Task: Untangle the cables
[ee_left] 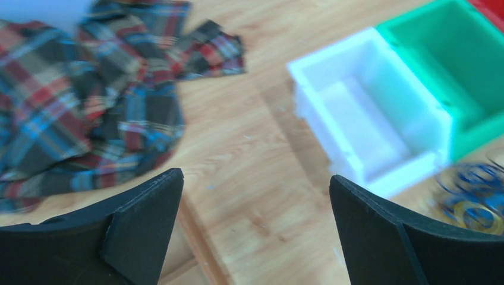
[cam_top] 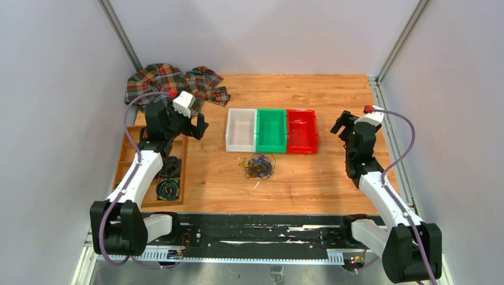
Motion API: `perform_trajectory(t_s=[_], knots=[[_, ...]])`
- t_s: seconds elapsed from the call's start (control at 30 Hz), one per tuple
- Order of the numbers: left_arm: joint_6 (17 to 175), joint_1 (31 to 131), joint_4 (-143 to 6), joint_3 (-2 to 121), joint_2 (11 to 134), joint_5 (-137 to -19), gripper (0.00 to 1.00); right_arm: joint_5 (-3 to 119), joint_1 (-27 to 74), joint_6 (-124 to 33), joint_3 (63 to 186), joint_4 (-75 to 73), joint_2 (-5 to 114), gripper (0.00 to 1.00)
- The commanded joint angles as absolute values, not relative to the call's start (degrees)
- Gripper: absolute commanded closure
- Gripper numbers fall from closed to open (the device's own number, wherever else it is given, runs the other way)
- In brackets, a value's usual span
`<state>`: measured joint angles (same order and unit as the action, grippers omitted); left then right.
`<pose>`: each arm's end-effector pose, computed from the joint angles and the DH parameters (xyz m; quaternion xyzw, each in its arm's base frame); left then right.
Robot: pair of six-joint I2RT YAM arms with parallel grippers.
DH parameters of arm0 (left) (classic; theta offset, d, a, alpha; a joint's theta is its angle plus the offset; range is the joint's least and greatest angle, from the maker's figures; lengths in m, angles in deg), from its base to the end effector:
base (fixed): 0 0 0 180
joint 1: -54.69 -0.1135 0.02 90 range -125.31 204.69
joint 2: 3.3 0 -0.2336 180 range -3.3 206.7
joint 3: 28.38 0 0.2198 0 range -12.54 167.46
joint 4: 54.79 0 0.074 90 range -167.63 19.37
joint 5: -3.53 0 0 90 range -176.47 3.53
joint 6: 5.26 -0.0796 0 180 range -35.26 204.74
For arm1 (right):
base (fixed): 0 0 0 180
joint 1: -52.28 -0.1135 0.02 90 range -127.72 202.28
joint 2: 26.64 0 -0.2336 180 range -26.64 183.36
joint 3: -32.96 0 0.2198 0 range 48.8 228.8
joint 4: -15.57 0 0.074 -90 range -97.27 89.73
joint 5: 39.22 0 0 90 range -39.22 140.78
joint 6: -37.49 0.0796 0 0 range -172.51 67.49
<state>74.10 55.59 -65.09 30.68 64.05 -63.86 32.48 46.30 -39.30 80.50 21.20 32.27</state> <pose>0.2868 -0.0351 0.2504 0.1939 0.7807 -0.1100 0.5837 0.2649 0.0026 0.2553 0.1526 0.7240 -0.0059 0.6727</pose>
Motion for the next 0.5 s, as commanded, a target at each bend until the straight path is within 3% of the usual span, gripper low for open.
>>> perform_trajectory(t_s=[0.0, 0.13, 0.3, 0.47], knots=[[70.26, 57.67, -90.00, 35.78, 66.13, -49.27, 0.02, 38.12, 45.81, -21.69, 80.91, 9.28, 30.45, 0.19], [67.71, 65.83, -92.96, 37.56, 67.74, -50.83, 0.02, 49.78, 44.39, -23.06, 80.91, 10.36, 34.12, 0.19], [68.55, 72.02, -93.37, 39.53, 72.77, -51.40, 0.02, 45.98, 31.74, -29.02, 82.16, 7.12, 35.19, 0.28], [72.89, 75.44, -90.83, 40.39, 79.62, -50.92, 0.02, 41.68, 21.36, -30.95, 81.59, 8.28, 34.79, 0.25]])
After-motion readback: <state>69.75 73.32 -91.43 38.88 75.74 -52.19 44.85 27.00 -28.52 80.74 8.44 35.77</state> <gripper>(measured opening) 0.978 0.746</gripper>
